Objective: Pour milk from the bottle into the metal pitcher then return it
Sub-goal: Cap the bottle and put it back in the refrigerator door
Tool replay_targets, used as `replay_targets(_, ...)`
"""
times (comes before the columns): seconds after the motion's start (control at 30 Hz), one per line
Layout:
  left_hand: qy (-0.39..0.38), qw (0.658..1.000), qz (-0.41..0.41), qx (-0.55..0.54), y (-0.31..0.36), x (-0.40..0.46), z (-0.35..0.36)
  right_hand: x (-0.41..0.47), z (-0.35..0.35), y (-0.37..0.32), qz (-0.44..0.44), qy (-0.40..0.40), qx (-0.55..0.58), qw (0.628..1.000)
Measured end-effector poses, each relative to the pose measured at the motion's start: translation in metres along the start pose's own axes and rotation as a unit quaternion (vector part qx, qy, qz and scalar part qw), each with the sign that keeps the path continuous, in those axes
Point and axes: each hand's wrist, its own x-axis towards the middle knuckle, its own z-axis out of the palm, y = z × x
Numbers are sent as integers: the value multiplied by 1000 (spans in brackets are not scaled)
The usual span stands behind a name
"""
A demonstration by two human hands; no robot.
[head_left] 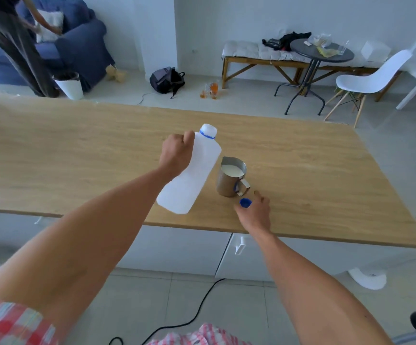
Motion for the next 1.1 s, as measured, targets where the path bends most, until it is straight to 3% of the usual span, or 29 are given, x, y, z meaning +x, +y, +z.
replay_targets(0.13, 33, 994, -4, -100, -18, -8, 4, 4, 8, 3, -6, -1, -62, 998)
replay_targets(0.27, 69, 984, -18, -163, -26, -15, 14, 7, 12, 11, -12, 7, -56, 998)
replay_targets(0.4, 92, 979, -27, -182, -31, -19, 21, 2, 9, 18, -6, 30, 17, 999)
replay_targets(0.53, 104, 977, -38, -180, -39, -23, 27, -11, -12, 0, 31, 130, 180, 975)
replay_targets(0.67, 109, 978, -37, -174, -41, -29, 29, -14, -41, -49, -102, 196, 258, 940)
replay_targets(0.83, 113, 978, -43, -168, -43, -32, 26, -22, -71, -144, -234, 137, 372, 888)
replay_targets(1.1, 95, 978, -19, -183, -41, -35, 22, -20, -56, -193, -331, 9, 226, 916)
